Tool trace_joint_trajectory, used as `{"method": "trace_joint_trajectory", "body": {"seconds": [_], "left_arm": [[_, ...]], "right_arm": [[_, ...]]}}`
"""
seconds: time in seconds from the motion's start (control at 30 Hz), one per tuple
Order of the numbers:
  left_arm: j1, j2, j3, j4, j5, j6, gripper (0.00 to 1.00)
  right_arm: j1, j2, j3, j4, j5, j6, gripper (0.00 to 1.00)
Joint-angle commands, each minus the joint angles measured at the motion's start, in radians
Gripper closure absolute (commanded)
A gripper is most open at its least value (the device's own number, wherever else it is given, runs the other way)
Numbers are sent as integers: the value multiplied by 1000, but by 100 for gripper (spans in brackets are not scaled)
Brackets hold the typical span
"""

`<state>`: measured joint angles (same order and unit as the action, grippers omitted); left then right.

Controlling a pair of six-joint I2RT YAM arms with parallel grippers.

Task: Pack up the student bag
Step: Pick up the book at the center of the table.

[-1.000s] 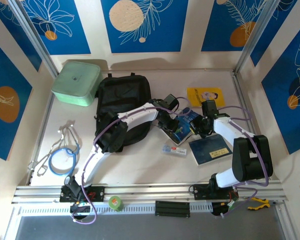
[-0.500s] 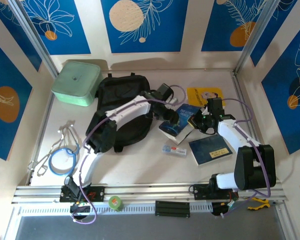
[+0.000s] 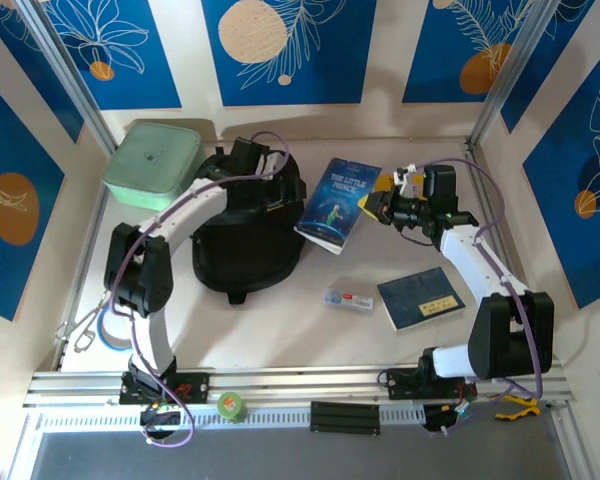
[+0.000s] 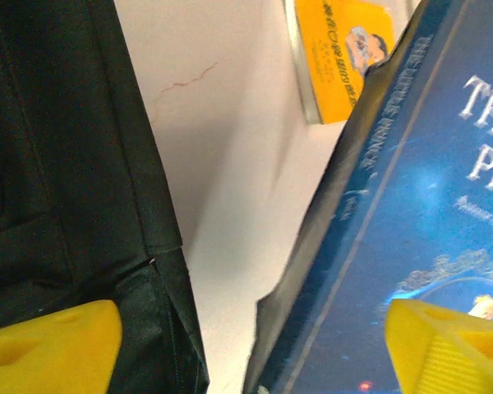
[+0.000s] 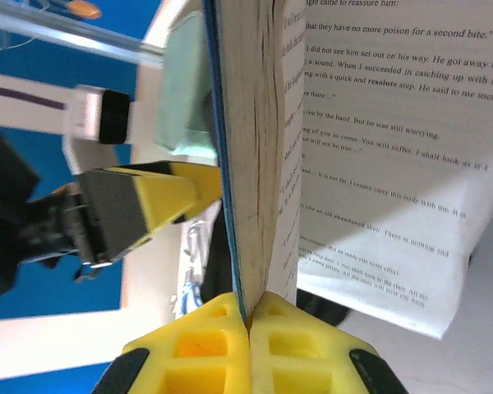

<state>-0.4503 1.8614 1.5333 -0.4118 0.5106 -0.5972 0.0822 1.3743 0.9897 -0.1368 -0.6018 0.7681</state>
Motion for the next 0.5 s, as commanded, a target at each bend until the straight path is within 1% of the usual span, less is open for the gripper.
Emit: {"method": "trace_joint_trajectory", "body": {"seconds": [0.0,0.07,0.13,0.2,0.23,0.3,0.4,0.47], "left_arm": [[24,-75,-77,151,137,-49,8],[32,-102,-123,210,178,-65,4],[36,-115,-155,263,224,-81,4],[39,-120,-179,306,261,-100,7],[41,-122,-188,325,278,-107,10],[45,-125,-199,350,297,-122,19],[55,-130,-208,386,320,-148,38],[59,-133,-209,413,337,-167,53]], "right_arm": [[41,30,62,76,-170,9,100],[64,49,80,90,-197,12,100],[82,67,91,110,-224,21,100],[95,81,97,132,-241,30,100],[98,89,100,141,-249,35,100],[100,105,104,150,-256,43,100],[100,131,123,110,-243,25,100],[100,147,131,82,-229,8,100]]}}
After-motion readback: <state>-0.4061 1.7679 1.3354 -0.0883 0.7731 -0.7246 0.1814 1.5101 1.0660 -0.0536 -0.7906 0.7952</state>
